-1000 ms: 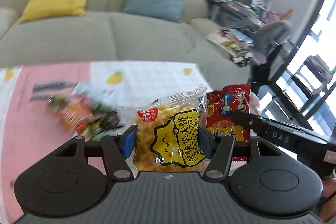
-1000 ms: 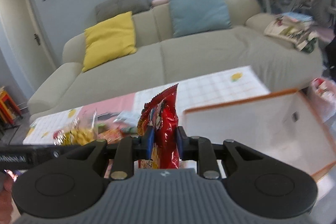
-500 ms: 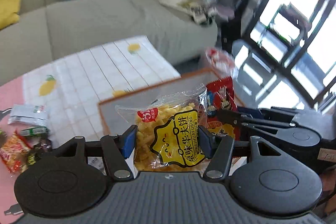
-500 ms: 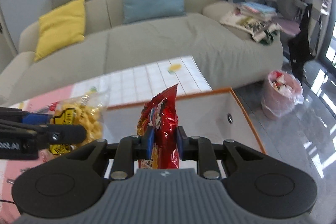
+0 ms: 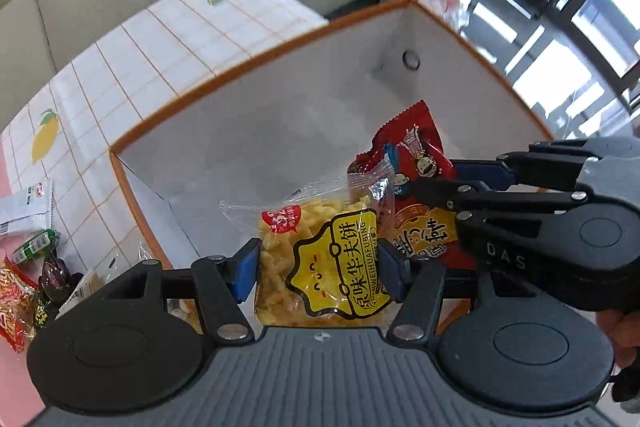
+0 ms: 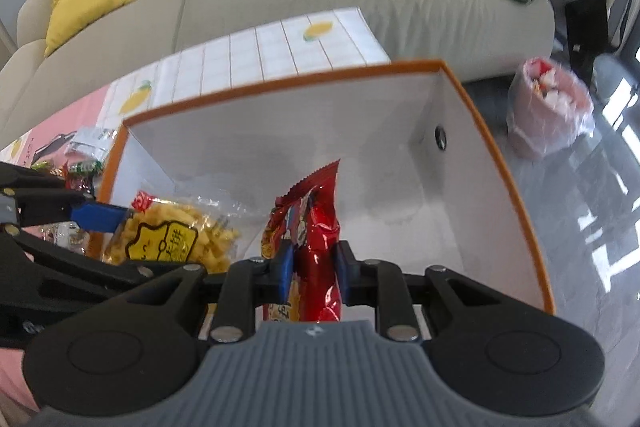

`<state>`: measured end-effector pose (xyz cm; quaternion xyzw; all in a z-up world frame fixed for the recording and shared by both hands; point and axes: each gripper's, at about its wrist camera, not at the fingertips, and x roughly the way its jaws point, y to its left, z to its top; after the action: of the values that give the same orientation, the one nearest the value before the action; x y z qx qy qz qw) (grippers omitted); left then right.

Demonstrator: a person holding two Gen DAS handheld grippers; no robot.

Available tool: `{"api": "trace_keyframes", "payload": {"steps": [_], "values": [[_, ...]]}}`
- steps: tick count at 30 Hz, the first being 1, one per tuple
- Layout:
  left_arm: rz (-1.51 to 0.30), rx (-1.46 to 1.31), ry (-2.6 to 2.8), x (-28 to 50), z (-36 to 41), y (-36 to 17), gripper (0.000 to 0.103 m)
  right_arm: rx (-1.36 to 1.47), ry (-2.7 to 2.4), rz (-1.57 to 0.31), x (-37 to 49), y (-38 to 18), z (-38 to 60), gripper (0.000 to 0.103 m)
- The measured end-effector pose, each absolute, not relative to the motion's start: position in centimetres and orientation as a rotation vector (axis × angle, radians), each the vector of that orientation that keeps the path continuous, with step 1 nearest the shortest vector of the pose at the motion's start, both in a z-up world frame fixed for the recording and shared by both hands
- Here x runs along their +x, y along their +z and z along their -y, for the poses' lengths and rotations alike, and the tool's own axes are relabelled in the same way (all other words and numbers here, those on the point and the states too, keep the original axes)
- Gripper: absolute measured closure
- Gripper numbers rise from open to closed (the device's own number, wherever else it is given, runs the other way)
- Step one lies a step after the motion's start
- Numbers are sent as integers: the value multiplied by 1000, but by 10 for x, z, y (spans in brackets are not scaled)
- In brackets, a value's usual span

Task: Organize snacks
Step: 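Lift both bags and carry them over the orange box, lowering inside, then open both tools to drop the bags into the box and withdraw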

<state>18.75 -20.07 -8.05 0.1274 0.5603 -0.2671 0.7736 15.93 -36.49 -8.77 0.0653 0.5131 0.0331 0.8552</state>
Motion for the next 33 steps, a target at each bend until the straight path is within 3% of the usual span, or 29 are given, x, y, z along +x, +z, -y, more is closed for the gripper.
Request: {"api": "trace_keyframes", "payload": {"steps": [15,26,33], "values": [[-1310,372,-506,192,216,-102,28,152,58,-1235,174,-118,365,83],[-1243,357,-500,189,206,-83,20,52,31,-1236,173,-115,357,81],[-1208,302,-519,180,194,-60,19,-48,-4,-1212,169,-105,347,50]]}}
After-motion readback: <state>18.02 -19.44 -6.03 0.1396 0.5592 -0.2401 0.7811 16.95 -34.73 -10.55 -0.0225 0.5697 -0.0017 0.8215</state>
